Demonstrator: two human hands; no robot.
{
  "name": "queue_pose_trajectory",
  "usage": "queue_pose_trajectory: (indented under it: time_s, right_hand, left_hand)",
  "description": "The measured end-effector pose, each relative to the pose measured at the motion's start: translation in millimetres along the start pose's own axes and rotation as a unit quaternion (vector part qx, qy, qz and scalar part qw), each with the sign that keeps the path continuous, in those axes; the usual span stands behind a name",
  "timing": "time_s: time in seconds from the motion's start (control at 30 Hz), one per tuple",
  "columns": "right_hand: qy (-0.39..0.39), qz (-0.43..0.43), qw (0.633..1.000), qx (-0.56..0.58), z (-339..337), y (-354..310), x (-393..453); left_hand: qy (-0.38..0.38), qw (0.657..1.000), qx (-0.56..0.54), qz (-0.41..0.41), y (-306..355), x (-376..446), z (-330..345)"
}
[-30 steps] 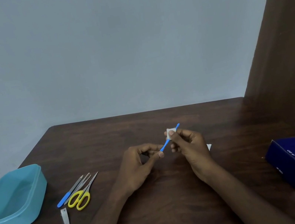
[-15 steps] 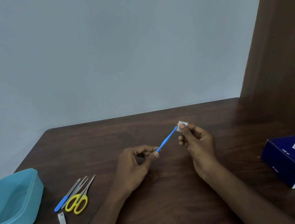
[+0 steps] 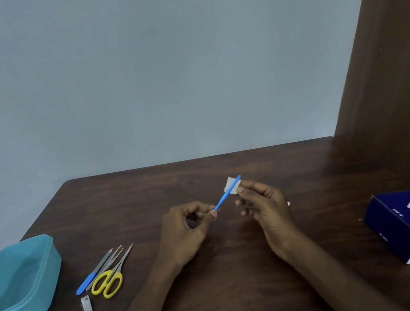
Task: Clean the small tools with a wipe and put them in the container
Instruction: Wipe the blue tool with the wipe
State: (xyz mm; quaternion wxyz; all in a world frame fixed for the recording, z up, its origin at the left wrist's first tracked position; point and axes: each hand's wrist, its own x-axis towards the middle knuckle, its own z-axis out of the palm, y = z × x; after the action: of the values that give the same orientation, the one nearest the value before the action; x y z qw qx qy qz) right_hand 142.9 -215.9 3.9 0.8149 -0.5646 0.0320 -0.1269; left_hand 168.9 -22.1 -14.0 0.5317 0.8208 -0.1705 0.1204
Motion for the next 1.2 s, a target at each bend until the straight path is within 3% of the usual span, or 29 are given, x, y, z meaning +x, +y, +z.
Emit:
queue_pose_trajectory:
  time_s: [0.1,0.2,0.37,0.53,0.67,0.8,0.97,1.1,1.2]
  right_hand:
    - [-0.016,0.002,0.999,-0.034,2,1,-3]
    - [0.014,-0.008,1.000,0.009,-1,-4,0]
    - [-0.033,0.009,0.998,-0.046,3,1,-6]
    - [0.013,-0.018,1.000,-0.001,-5,1,5]
    - [-0.027,0.011,0.998,-0.058,0,4,-2]
    - [0.024,-0.016,1.000,-0.010,-3,1,5]
    - [-0.031,0.000,0.998,-0.063,1,8,-4]
    - [-0.016,-0.036,0.998,-0.049,-1,7,3]
    - [-0.013,-0.012,0.999,-0.030,0,11,2]
  left_hand:
    - [-0.004,1.000,0.006,-0.001,1,0,0]
    - [-0.006,1.000,0.005,-0.004,2,1,1]
    - [-0.001,1.000,0.005,-0.009,4,-1,0]
    - [-0.007,1.000,0.005,-0.011,6,-1,0]
    - [-0.001,1.000,0.001,-0.012,5,-1,0]
    - [-0.010,1.000,0.002,-0.010,4,-1,0]
    - [-0.002,1.000,0.002,-0.009,4,0,-1]
    - [-0.022,1.000,0.001,0.004,7,-2,-2]
    - [-0.023,1.000,0.008,0.011,9,-2,-2]
